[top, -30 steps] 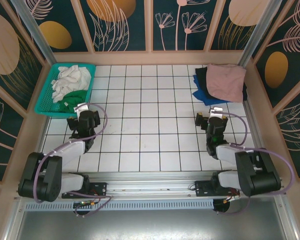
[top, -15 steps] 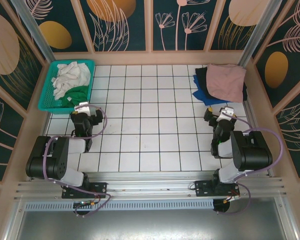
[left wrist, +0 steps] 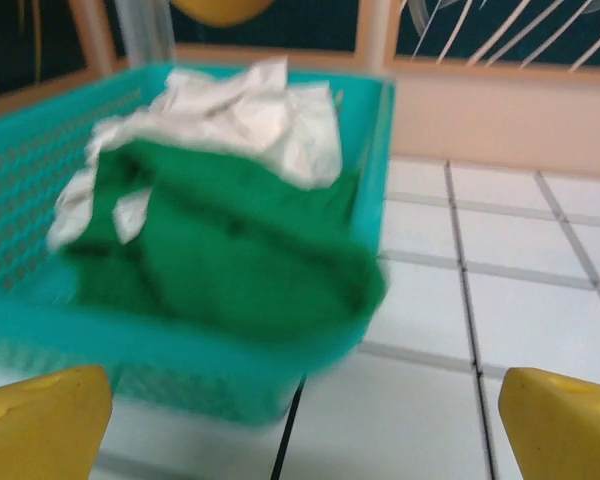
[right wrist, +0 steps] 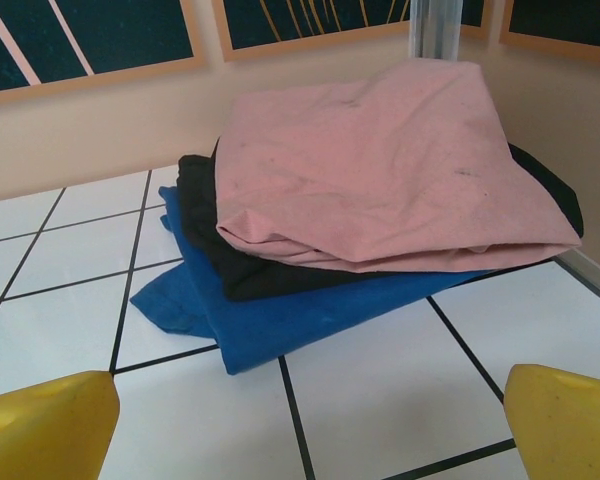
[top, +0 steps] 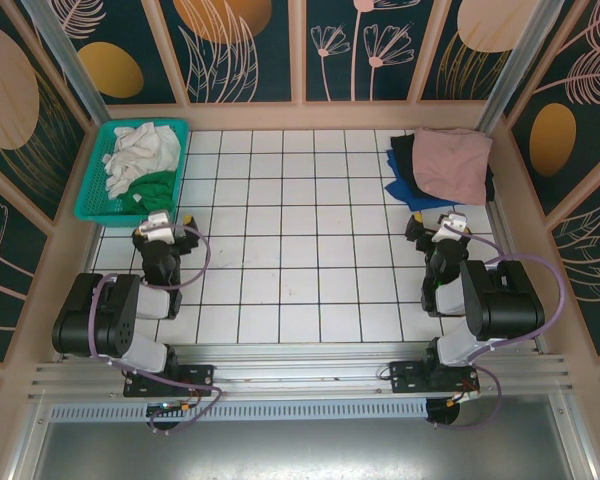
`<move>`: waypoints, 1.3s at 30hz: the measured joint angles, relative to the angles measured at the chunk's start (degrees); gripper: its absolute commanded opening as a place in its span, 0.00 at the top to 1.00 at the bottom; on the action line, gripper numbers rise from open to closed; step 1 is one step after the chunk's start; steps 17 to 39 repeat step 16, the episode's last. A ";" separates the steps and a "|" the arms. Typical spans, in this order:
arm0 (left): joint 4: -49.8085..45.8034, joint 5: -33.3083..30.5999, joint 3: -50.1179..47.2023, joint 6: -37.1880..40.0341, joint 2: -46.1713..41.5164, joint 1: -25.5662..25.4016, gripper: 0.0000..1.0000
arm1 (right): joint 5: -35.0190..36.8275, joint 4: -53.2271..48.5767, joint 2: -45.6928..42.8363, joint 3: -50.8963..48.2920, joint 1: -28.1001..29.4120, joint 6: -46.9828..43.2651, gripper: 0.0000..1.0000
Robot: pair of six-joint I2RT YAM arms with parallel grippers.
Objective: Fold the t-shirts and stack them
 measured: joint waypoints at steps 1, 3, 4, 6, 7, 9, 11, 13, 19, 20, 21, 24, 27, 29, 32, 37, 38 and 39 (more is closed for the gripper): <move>-0.48 -0.02 -0.22 0.02 0.37 0.24 0.01 | 0.00 0.00 0.00 0.00 0.00 -0.02 0.01; -0.17 0.22 0.42 0.02 0.83 0.35 0.01 | -0.02 0.00 0.00 0.00 0.00 0.00 0.01; 0.20 0.33 0.74 0.00 0.83 0.35 0.01 | -0.02 0.00 0.00 0.00 0.00 0.00 0.01; 0.50 0.35 1.16 0.02 0.83 0.35 0.01 | -0.04 0.00 0.00 0.00 0.00 -0.02 0.01; 0.68 0.35 1.22 0.02 0.83 0.35 0.01 | -0.07 0.00 0.00 0.00 0.00 0.00 0.01; 0.72 0.35 1.25 0.02 0.83 0.35 0.01 | -0.20 0.00 0.00 0.00 0.00 0.00 0.01; 0.76 0.35 1.25 0.02 0.83 0.35 0.01 | -0.22 0.00 0.00 0.00 0.00 0.00 0.01; 0.92 0.35 1.25 0.02 0.83 0.35 0.01 | -0.35 0.00 0.00 0.02 0.00 -0.02 0.01; 1.11 0.35 1.25 0.02 0.83 0.35 0.01 | -0.37 0.00 0.00 0.02 0.00 0.00 0.01; 1.11 0.35 1.25 0.02 0.83 0.35 0.01 | -0.37 0.00 0.00 0.02 0.00 0.00 0.01; 1.11 0.35 1.25 0.02 0.83 0.35 0.01 | -0.37 0.00 0.00 0.02 0.00 0.00 0.01; 1.11 0.35 1.25 0.02 0.83 0.35 0.01 | -0.37 0.00 0.00 0.02 0.00 0.00 0.01; 1.11 0.35 1.25 0.02 0.83 0.35 0.01 | -0.37 0.00 0.00 0.02 0.00 0.00 0.01; 1.11 0.35 1.25 0.02 0.83 0.35 0.01 | -0.37 0.00 0.00 0.02 0.00 0.00 0.01; 1.11 0.35 1.25 0.02 0.83 0.35 0.01 | -0.37 0.00 0.00 0.02 0.00 0.00 0.01; 1.11 0.35 1.25 0.02 0.83 0.35 0.01 | -0.37 0.00 0.00 0.02 0.00 0.00 0.01; 1.11 0.35 1.25 0.02 0.83 0.35 0.01 | -0.37 0.00 0.00 0.02 0.00 0.00 0.01; 1.11 0.35 1.25 0.02 0.83 0.35 0.01 | -0.37 0.00 0.00 0.02 0.00 0.00 0.01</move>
